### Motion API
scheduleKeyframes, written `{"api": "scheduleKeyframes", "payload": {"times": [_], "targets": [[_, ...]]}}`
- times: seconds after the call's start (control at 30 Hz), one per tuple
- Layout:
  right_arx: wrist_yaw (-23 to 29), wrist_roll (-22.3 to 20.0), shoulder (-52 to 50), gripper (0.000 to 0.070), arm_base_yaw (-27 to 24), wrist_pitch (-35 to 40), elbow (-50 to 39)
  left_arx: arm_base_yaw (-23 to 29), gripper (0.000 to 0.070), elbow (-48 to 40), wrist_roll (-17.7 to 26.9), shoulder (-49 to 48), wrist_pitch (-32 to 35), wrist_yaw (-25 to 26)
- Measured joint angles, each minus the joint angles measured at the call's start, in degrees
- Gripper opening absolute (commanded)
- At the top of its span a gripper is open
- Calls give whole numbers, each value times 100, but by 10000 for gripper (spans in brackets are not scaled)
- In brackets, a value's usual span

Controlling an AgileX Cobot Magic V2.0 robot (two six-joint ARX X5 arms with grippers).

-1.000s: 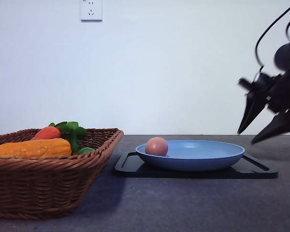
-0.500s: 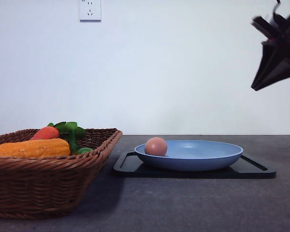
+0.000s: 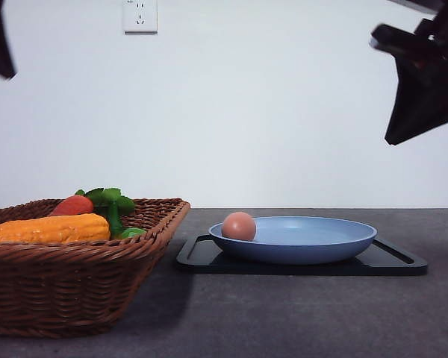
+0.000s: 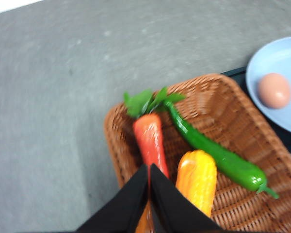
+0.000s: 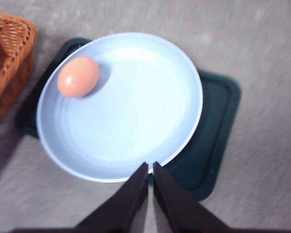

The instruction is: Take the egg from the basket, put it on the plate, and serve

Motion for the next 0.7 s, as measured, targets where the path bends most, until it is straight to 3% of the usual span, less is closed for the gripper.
{"api": "scheduleKeyframes", "payload": {"times": [0.27, 0.43, 0.7], "targets": [[662, 7, -833, 0, 531, 1687, -1450, -1, 0, -1707, -632, -1726, 865, 7], [669, 9, -869, 0, 555, 1932, -1559, -1, 0, -1752, -1030, -2218, 910, 9], [669, 7, -870, 0, 553, 2058, -1559, -1, 0, -1751, -1163, -2235, 950, 13]]}}
